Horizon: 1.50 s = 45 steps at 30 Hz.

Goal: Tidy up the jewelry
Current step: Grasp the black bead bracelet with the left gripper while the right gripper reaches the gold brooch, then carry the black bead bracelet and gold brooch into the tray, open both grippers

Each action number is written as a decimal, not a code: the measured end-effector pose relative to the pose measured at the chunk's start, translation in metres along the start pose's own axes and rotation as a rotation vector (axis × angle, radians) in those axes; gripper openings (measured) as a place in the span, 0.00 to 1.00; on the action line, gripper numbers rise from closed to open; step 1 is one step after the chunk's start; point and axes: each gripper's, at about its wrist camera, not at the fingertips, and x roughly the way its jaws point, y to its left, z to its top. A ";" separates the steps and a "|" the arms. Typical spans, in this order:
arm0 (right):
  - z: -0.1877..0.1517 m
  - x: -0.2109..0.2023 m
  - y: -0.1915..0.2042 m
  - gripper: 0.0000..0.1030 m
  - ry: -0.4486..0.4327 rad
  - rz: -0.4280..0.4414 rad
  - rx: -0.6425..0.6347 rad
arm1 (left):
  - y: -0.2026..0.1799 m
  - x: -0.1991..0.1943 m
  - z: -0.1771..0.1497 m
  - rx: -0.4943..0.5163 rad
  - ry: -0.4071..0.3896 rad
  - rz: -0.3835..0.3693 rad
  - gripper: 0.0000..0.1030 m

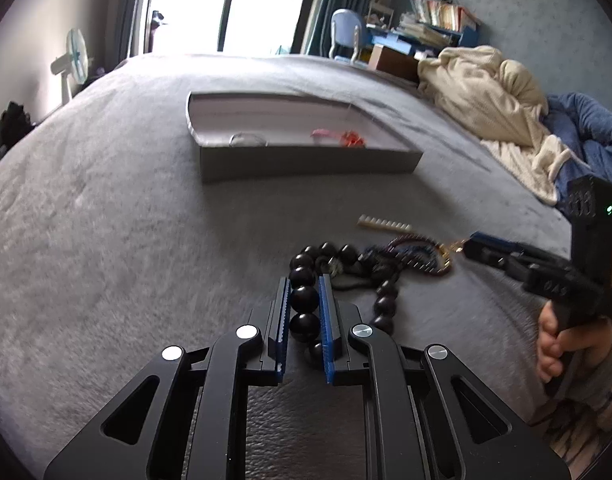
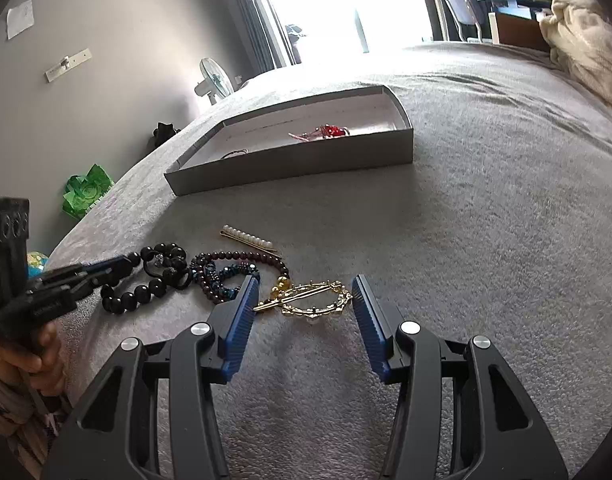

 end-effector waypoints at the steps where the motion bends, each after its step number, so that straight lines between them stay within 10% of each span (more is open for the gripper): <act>1: 0.001 0.000 0.000 0.47 -0.002 0.000 -0.002 | -0.002 -0.003 0.003 0.005 -0.010 -0.008 0.14; 45: 0.115 0.048 0.003 0.47 -0.059 -0.036 -0.098 | -0.005 -0.011 0.152 0.124 -0.235 -0.020 0.14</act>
